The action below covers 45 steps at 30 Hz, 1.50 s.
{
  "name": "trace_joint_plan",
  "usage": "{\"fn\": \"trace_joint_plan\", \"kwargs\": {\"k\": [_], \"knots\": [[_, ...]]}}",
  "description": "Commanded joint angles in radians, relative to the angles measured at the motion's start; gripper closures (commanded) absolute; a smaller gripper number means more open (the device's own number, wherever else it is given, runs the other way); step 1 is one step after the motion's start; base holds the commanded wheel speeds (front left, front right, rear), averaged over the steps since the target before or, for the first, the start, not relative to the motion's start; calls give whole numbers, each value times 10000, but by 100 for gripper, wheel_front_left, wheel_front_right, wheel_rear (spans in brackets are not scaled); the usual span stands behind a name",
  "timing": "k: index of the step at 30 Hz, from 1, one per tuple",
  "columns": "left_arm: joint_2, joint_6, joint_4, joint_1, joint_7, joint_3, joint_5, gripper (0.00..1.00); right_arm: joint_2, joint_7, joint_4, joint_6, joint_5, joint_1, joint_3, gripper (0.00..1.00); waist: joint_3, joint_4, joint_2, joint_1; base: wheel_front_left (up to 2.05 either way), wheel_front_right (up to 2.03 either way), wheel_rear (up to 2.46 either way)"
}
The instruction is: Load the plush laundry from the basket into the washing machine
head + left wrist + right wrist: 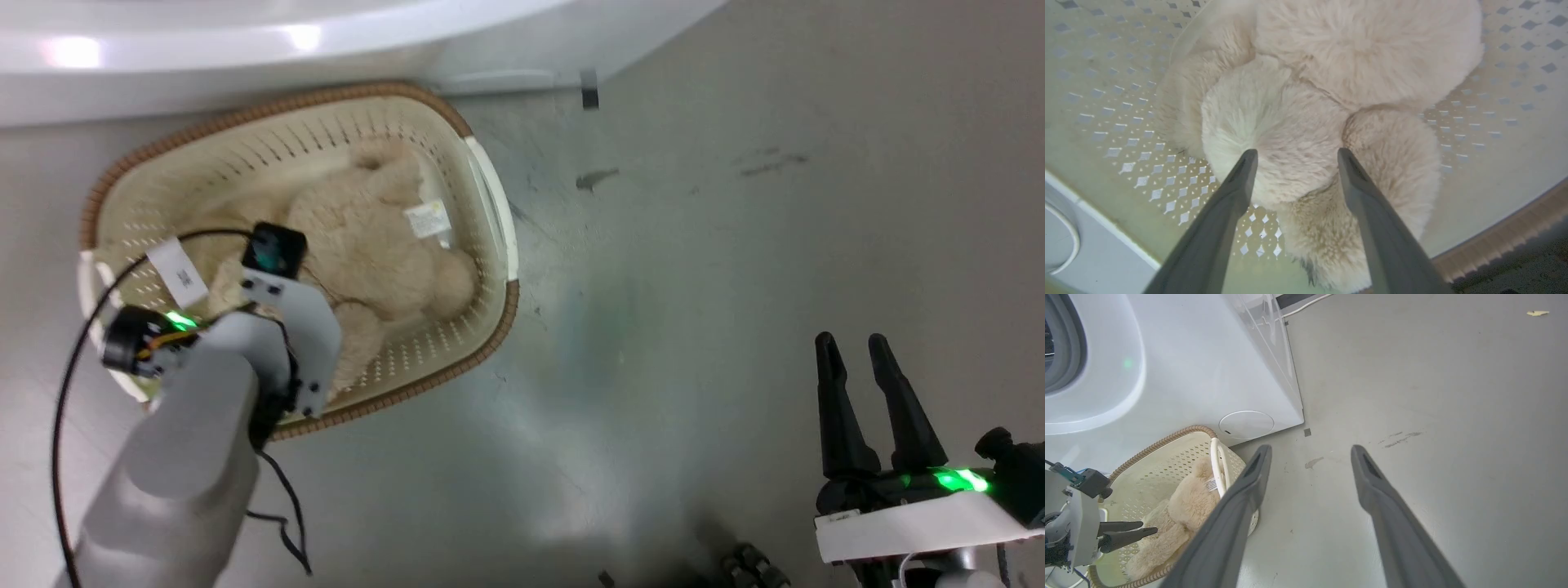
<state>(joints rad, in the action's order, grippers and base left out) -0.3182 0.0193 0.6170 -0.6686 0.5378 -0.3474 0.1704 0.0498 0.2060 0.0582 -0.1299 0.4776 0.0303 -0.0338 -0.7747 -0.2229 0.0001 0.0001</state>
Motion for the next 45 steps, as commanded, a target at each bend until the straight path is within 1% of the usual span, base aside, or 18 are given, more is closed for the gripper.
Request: {"fn": "trace_joint_plan", "kwargs": {"k": [1,6,10,11,15,21,22,23,26,31,36,45], "knots": [[-210,104,158,-394,150,-142,-22,0,4,129,71,-7,186,131,-49,0,-443,-186,-1,-1,0,0,0],[-694,362,304,-974,444,-351,-157,0,4,233,154,-7,519,140,-208,0,-1080,-404,-1,-1,0,0,0],[-913,468,386,-1330,730,-498,-109,0,4,316,216,-7,767,143,-350,0,-1553,-521,-1,-1,0,0,0],[-998,486,477,-1502,1013,-617,7,0,4,379,268,-7,928,176,-424,0,-1891,-602,-1,-1,0,0,0],[-1027,523,620,-1667,1397,-738,249,0,4,463,346,-8,1106,227,-442,0,-2317,-682,-1,-1,0,0,0],[-1042,447,780,-1827,1841,-949,554,0,4,557,440,-8,1245,230,-431,0,-2757,-748,-1,-1,0,0,0],[-1037,449,779,-1811,1881,-946,588,33,4,557,447,-8,1243,233,-429,0,-2765,-744,-1,-1,0,0,0],[-970,283,676,-1731,1908,-932,819,100,4,557,433,-8,1236,311,-457,0,-2779,-724,-1,-1,0,0,0],[-914,176,537,-1668,1768,-908,980,100,4,557,409,-8,1230,410,-458,0,-2746,-686,-1,-1,0,0,0],[-818,118,466,-1566,1588,-889,1154,100,4,557,367,-8,1207,515,-436,0,-2634,-617,-1,-1,0,0,0],[-599,0,442,-1458,1249,-921,1351,100,4,557,267,-8,1128,590,-358,0,-2352,-452,-1,-1,0,0,0],[-55,-365,690,-1304,98,-1113,1593,100,4,557,-76,-8,866,837,-276,0,-1221,87,-1,-1,0,0,0]]}}
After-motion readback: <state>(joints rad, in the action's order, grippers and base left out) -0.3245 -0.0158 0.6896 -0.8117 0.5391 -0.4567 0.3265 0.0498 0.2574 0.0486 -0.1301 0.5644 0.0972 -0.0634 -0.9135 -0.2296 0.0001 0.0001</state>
